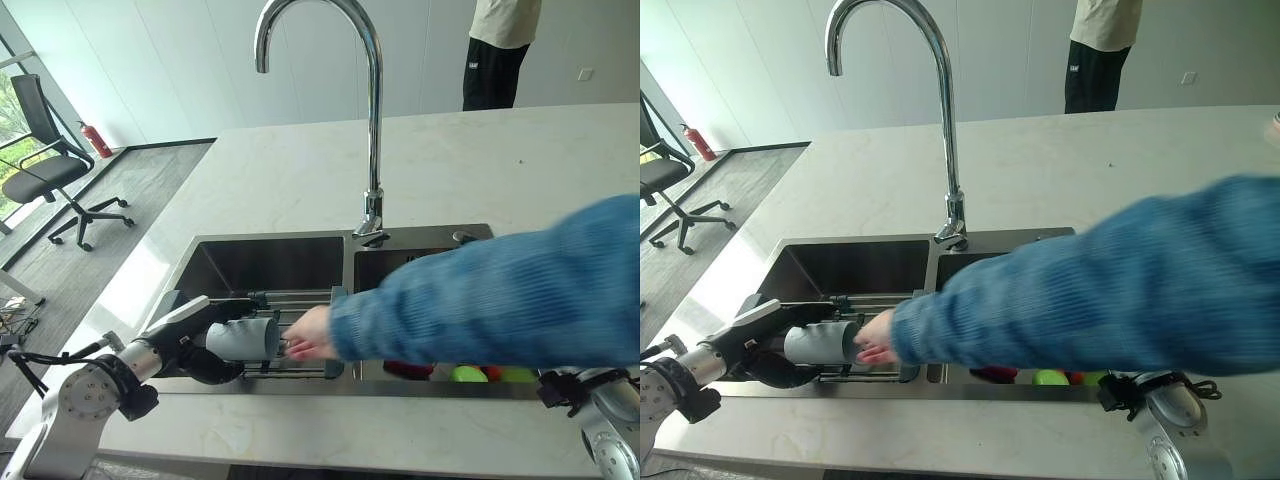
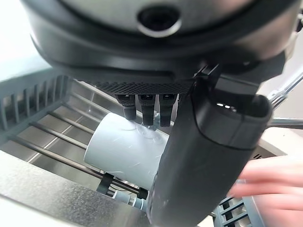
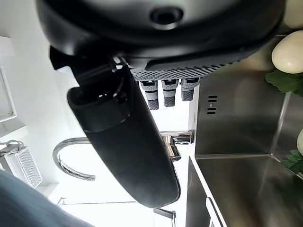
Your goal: Place the dishes in the dishwasher.
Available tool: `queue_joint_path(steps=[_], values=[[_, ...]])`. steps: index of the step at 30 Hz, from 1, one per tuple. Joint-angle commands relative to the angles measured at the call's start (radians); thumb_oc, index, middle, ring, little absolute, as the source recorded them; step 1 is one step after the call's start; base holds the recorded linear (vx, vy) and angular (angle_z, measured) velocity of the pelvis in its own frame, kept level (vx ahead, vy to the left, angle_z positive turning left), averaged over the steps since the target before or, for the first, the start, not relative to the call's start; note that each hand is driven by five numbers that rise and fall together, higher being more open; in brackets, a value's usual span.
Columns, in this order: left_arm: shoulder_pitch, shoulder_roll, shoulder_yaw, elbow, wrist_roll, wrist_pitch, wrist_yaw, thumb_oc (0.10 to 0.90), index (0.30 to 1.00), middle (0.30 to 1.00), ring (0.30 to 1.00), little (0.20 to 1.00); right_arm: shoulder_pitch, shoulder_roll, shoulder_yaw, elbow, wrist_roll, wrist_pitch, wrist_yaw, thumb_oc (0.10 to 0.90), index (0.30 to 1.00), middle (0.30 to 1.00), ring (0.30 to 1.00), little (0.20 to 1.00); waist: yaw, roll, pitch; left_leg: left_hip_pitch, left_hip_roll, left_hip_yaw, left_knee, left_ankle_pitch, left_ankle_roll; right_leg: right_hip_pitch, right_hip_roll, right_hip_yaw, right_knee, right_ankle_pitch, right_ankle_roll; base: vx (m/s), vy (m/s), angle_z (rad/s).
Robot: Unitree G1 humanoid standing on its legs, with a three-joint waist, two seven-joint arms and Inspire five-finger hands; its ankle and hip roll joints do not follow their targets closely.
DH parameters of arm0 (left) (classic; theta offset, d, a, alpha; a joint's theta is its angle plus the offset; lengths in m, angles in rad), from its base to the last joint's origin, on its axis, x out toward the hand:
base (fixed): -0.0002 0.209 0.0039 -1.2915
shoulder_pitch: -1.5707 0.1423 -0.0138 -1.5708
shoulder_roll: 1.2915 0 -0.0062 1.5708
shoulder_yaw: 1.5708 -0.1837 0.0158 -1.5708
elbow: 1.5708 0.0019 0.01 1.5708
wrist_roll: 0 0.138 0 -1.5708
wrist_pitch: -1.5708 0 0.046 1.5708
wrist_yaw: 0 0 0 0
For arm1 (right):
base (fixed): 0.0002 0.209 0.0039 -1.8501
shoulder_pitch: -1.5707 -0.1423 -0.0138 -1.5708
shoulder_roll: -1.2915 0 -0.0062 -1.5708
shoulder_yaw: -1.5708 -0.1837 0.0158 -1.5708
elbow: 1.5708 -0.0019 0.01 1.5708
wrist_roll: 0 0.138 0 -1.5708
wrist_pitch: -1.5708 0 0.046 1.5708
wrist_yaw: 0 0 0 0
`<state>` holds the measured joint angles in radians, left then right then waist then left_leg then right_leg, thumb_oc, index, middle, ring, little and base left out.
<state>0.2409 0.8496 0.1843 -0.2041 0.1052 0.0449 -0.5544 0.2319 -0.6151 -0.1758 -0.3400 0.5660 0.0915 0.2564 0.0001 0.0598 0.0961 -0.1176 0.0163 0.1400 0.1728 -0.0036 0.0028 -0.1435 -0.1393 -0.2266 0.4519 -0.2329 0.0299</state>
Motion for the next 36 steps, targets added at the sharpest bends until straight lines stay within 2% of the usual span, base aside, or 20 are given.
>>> queue_joint_path(steps=[1,6,15,22,26,32,33,36], values=[[-0.116,0.079,0.052,0.01,0.04,-0.024,0.046,0.8,0.9,0.9,0.9,0.9,-0.167,-0.028,-0.011,-0.041,0.018,-0.097,0.009,0.8,0.9,0.9,0.9,0.9,-0.03,-0.013,-0.01,0.054,0.022,0.037,0.127,-0.239,-0.018,0.089,0.033,-0.002,-0.152,0.022,0.108,0.0,0.0,0.0],[-0.133,0.063,0.025,0.045,0.094,-0.052,0.102,0.8,0.9,0.9,0.9,0.9,-0.172,-0.019,0.002,-0.029,-0.008,-0.109,0.02,0.8,0.9,0.9,0.9,0.9,-0.032,-0.017,-0.011,0.056,0.023,0.041,0.127,-0.24,-0.019,0.09,0.034,-0.001,-0.152,0.023,0.107,0.0,0.0,0.0],[-0.178,0.034,-0.034,0.133,0.147,-0.029,0.177,0.8,0.9,0.9,0.9,0.9,-0.198,-0.015,0.026,-0.016,-0.034,-0.106,0.034,0.8,0.9,0.9,0.9,0.9,-0.038,-0.023,-0.013,0.059,0.021,0.047,0.127,-0.242,-0.017,0.09,0.034,0.004,-0.152,0.024,0.107,0.0,0.0,0.0],[-0.183,0.02,-0.022,0.145,0.129,-0.021,0.233,0.8,0.9,0.9,0.9,0.9,-0.196,-0.007,0.021,-0.015,-0.047,-0.104,0.043,0.8,0.9,0.9,0.9,0.9,-0.038,-0.025,-0.011,0.062,0.019,0.05,0.127,-0.243,-0.015,0.093,0.032,0.004,-0.152,0.025,0.108,0.0,0.007,-0.04],[-0.152,0.009,0.064,0.113,0.082,-0.061,0.332,0.8,0.9,0.9,0.9,0.9,-0.176,-0.001,-0.009,-0.03,-0.059,-0.094,0.053,0.8,0.9,0.9,0.9,0.9,-0.031,-0.03,-0.011,0.062,0.018,0.049,0.127,-0.242,-0.015,0.095,0.029,0.002,-0.152,0.025,0.109,0.0,0.0,0.0],[-0.097,-0.009,0.144,0.062,0.072,-0.106,0.392,0.8,0.9,0.9,0.9,0.9,-0.151,0.01,-0.028,-0.049,-0.066,-0.088,0.061,0.8,0.9,0.9,0.9,0.9,-0.025,-0.035,-0.013,0.061,0.017,0.048,0.127,-0.241,-0.016,0.094,0.029,0.002,-0.152,0.024,0.107,0.01,-0.001,0.0],[-0.068,-0.028,0.192,0.032,0.072,-0.142,0.427,0.8,0.9,0.9,0.9,0.9,-0.137,0.015,-0.046,-0.059,-0.073,-0.083,0.069,0.8,0.9,0.9,0.9,0.9,-0.016,-0.038,-0.013,0.06,0.015,0.045,0.127,-0.241,-0.016,0.094,0.028,-0.001,-0.152,0.023,0.105,0.03,-0.005,0.02],[-0.05,-0.04,0.215,0.01,0.067,-0.154,0.438,0.8,0.9,0.9,0.9,0.9,-0.133,0.018,-0.05,-0.067,-0.075,-0.079,0.071,0.8,0.9,0.9,0.9,0.9,-0.015,-0.041,-0.013,0.059,0.014,0.043,0.127,-0.242,-0.016,0.094,0.026,-0.003,-0.152,0.021,0.105,0.01,-0.002,0.0]])
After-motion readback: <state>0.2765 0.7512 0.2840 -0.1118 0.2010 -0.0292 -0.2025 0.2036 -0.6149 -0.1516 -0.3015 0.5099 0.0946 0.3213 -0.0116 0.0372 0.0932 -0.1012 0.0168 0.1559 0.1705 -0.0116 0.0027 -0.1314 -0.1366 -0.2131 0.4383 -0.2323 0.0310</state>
